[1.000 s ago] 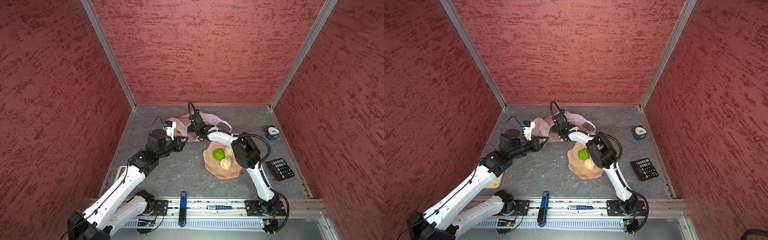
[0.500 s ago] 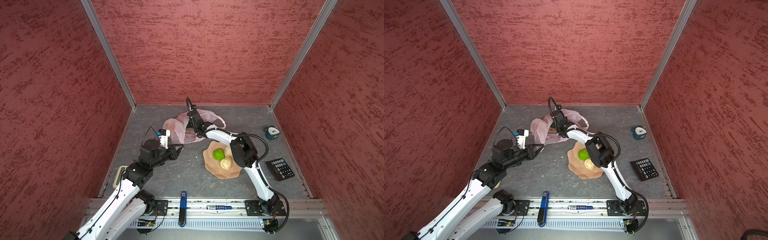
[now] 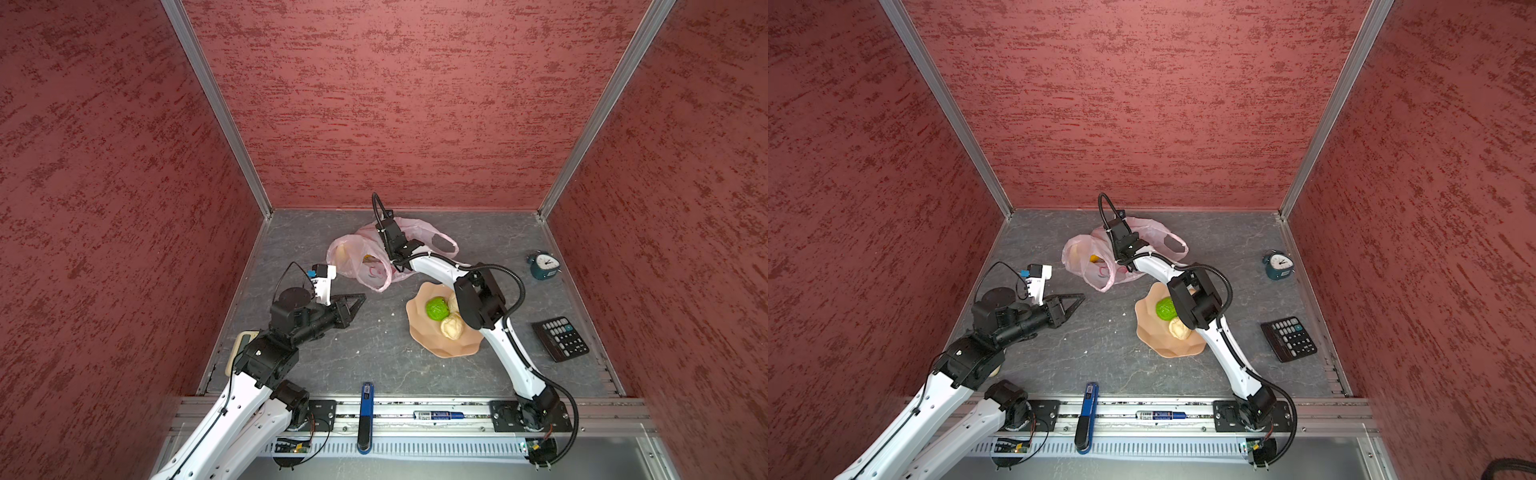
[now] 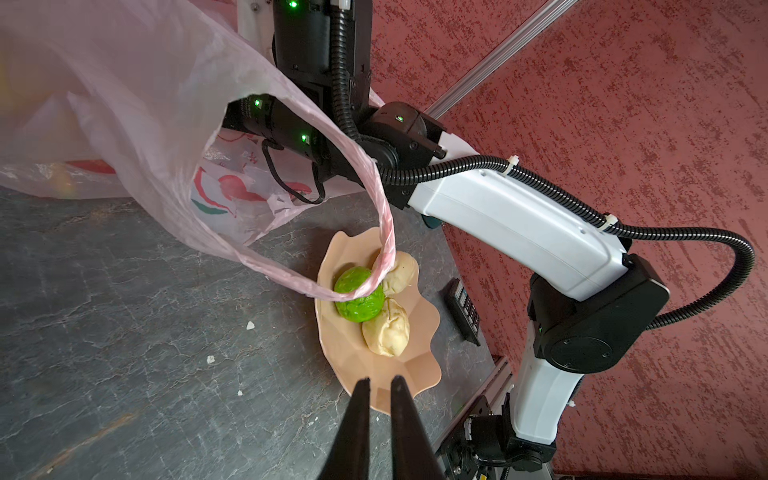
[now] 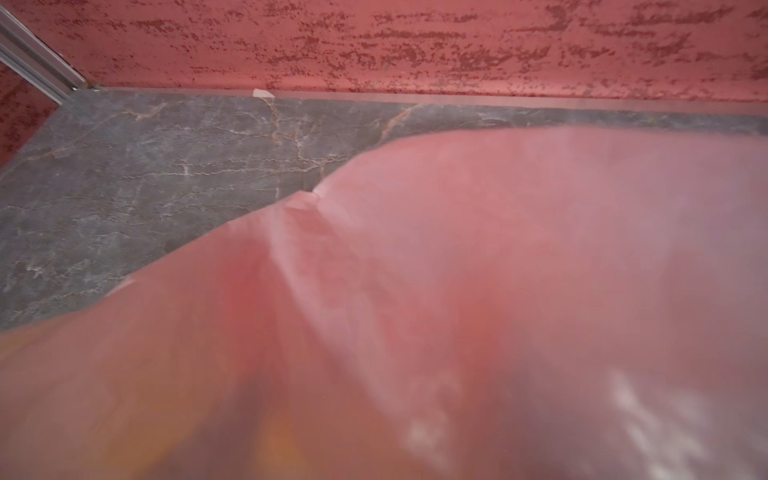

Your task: Take the fake fruits out of the plastic bag

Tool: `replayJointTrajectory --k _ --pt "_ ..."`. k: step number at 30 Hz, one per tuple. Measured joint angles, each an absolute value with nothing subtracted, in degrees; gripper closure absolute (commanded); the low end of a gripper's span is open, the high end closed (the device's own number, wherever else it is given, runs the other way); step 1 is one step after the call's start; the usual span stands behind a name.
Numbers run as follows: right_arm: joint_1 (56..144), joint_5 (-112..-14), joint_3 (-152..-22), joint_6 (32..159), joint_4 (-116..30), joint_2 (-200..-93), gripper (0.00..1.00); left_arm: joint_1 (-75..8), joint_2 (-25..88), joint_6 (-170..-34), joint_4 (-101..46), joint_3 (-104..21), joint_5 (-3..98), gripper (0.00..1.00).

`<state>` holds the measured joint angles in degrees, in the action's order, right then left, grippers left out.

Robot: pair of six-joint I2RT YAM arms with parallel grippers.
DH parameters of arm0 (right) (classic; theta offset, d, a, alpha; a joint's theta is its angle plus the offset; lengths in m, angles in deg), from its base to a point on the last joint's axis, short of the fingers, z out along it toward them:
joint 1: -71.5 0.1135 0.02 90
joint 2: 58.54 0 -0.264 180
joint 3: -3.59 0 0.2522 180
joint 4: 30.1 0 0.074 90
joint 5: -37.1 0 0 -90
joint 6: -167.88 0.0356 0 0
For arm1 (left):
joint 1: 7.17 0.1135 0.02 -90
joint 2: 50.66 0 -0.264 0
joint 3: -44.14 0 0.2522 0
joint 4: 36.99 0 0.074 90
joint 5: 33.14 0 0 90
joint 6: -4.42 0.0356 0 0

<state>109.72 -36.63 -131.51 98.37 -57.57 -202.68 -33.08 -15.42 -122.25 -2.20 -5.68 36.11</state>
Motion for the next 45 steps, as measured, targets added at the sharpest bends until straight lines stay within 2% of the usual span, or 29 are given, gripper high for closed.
replayJointTrajectory --k 6,13,24,27,32,33,36,45 --pt "109.6 -35.8 -131.5 97.8 -58.2 -202.7 0.13 -33.1 -9.5 -121.2 -2.2 -6.8 35.9 0.56" --pt "109.5 -37.5 -131.2 98.6 -58.3 -202.7 0.13 -33.6 0.1 -115.4 -2.9 -13.6 34.9 0.40" --pt "109.5 -39.0 -129.2 99.1 -58.3 -202.5 0.14 -38.5 16.5 -106.6 -6.6 -21.6 32.8 0.39" --pt "109.5 -39.3 -129.2 99.1 -58.3 -202.2 0.14 -39.1 20.0 -105.2 -6.6 -22.5 33.0 0.46" --pt "109.5 -39.8 -128.7 99.4 -58.3 -201.2 0.14 -40.0 22.2 -104.6 -7.1 -22.7 33.3 0.83" --pt "109.5 -39.8 -128.5 99.5 -58.3 -201.0 0.14 -40.0 22.2 -104.3 -7.3 -22.7 33.4 0.87" --pt "109.5 -39.8 -128.4 99.5 -58.3 -201.0 0.14 -40.3 20.5 -104.8 -8.1 -22.4 34.7 0.92" --pt "109.7 -39.8 -125.8 98.9 -58.2 -199.5 0.13 -39.2 2.0 -109.4 -7.8 -16.8 43.7 0.93"
